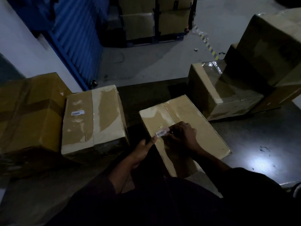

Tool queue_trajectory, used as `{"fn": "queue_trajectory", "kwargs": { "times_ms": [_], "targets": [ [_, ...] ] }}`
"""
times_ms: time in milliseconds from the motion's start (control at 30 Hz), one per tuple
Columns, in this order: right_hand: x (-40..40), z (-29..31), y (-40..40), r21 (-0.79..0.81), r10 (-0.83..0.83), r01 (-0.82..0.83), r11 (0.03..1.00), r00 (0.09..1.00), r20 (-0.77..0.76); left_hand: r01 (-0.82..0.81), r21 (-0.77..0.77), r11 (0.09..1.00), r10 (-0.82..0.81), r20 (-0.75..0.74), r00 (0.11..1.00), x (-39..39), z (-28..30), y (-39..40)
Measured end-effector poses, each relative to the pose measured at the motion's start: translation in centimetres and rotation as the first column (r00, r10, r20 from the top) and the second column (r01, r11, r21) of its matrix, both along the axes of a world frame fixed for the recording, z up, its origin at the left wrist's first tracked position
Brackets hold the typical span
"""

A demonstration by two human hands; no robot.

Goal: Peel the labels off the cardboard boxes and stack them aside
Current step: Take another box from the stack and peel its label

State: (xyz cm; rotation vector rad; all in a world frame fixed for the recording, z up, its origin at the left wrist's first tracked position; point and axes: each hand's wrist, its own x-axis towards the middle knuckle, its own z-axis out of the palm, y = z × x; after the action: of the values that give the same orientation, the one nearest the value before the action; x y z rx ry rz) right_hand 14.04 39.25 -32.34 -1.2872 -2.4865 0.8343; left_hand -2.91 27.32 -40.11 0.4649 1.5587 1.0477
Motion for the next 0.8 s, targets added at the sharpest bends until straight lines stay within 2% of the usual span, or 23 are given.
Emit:
{"fn": "queue_trajectory", "kwargs": {
  "times_ms": [267,400,567,667,800],
  "targets": [
    [-0.8,0.2,-0.5,0.027,-0.004,0.004,1.0,1.0,0.005,-0.01,0.007,1.0,0.01,0.007,1.0,0.0,0.3,-0.1],
    [-1.4,-0.1,-0.6,0.008,-0.037,0.037,0.999,0.999,0.026,-0.004,-0.006,1.0,0.004,-0.035,0.999,0.0,0.3,0.0],
    [-1.1,-0.3,-0.4,-0.047,-0.111,0.108,0.993,0.991,-0.08,-0.022,-0.023,0.999,0.022,-0.011,1.0,-0.3,-0.6,0.1],
    [-0.9,-0.2,-0.5,-0.032,-0.102,0.1,0.994,0.99,-0.094,-0.015,-0.043,0.999,0.013,-0.026,1.0,-0.8,-2.5,0.3],
    [-0.5,-0.3,-0.3,-0.053,-0.096,0.089,0.995,0.983,-0.155,-0.027,-0.044,0.999,0.023,-0.086,0.996,0.4,1.1,0.0]
  ]
}}
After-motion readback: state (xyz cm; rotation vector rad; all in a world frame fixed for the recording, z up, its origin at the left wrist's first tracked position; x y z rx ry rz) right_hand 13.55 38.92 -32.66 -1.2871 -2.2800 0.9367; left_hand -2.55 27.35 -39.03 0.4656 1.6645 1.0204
